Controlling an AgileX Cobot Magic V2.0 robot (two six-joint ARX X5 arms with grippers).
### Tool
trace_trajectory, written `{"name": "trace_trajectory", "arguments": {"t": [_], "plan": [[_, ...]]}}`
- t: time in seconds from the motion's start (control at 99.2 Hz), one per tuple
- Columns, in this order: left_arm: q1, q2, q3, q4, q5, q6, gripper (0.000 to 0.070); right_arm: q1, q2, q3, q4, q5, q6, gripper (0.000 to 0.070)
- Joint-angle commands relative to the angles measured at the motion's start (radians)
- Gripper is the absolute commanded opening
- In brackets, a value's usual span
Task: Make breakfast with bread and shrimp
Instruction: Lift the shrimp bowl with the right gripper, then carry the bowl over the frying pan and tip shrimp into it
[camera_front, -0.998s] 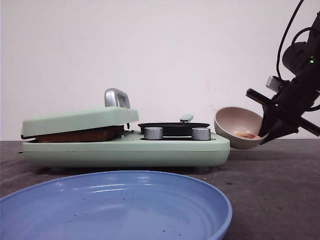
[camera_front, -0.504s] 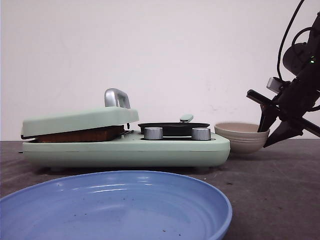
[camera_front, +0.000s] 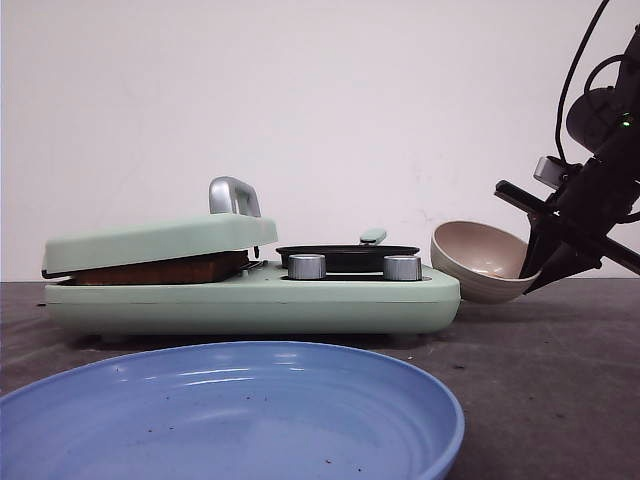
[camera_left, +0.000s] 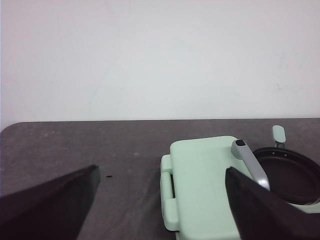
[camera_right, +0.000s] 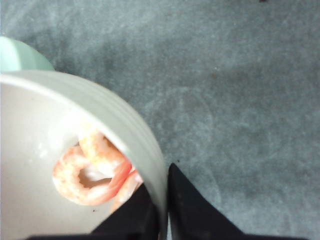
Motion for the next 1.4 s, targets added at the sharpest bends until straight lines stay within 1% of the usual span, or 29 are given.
{"name": "trace_trajectory", "arguments": {"t": [0.0, 0.171, 0.181, 0.312, 0.443, 0.534, 0.595, 0.685, 0.756, 0.836, 0.967, 1.098, 1.159, 1.32, 1.391], "plan": [[-0.002, 0.005, 0.009, 0.013, 0.001, -0.003, 0.0472, 0.003, 0.014, 0.023, 0.019, -0.024, -0.014, 0.0], [-0.002, 0.005, 0.009, 0.012, 0.001, -0.003, 0.0471, 0.003, 0.009, 0.023, 0.048, -0.027, -0.011, 0.0], [-0.002, 0.005, 0.009, 0.011, 0.001, -0.003, 0.0472, 0.003, -0.003, 0.024, 0.082, -0.028, -0.006, 0.0], [-0.002, 0.005, 0.009, 0.006, 0.001, -0.003, 0.0472, 0.002, -0.052, 0.024, 0.173, -0.029, 0.048, 0.0], [-0.002, 0.005, 0.009, 0.008, 0.001, -0.003, 0.0471, 0.015, -0.093, 0.045, 0.241, -0.064, 0.098, 0.0], [-0.002, 0.005, 0.009, 0.008, 0.001, -0.003, 0.0471, 0.053, -0.098, 0.076, 0.252, -0.069, 0.096, 0.0], [-0.002, 0.005, 0.009, 0.008, 0.001, -0.003, 0.0471, 0.086, -0.098, 0.098, 0.254, -0.065, 0.077, 0.0], [-0.002, 0.005, 0.009, 0.008, 0.001, -0.003, 0.0471, 0.148, -0.098, 0.109, 0.299, -0.018, 0.036, 0.0], [-0.002, 0.005, 0.009, 0.008, 0.001, -0.002, 0.0471, 0.203, -0.098, 0.109, 0.341, 0.046, -0.016, 0.0], [-0.002, 0.005, 0.009, 0.006, 0.001, -0.002, 0.0472, 0.263, -0.098, 0.109, 0.362, 0.159, -0.111, 0.0], [-0.002, 0.005, 0.009, 0.006, 0.001, -0.002, 0.0472, 0.362, -0.098, 0.109, 0.38, 0.409, -0.328, 0.0], [-0.002, 0.005, 0.009, 0.006, 0.001, -0.002, 0.0471, 0.446, -0.098, 0.109, 0.427, 0.665, -0.55, 0.0], [-0.002, 0.005, 0.009, 0.006, 0.001, -0.002, 0.0472, 0.475, -0.098, 0.109, 0.459, 0.767, -0.657, 0.0], [-0.002, 0.005, 0.009, 0.006, 0.001, 0.002, 0.0471, 0.536, -0.098, 0.109, 0.537, 0.948, -0.942, 0.0], [-0.002, 0.005, 0.009, 0.006, 0.001, 0.002, 0.0471, 0.552, -0.098, 0.109, 0.584, 0.988, -1.027, 0.0]]}}
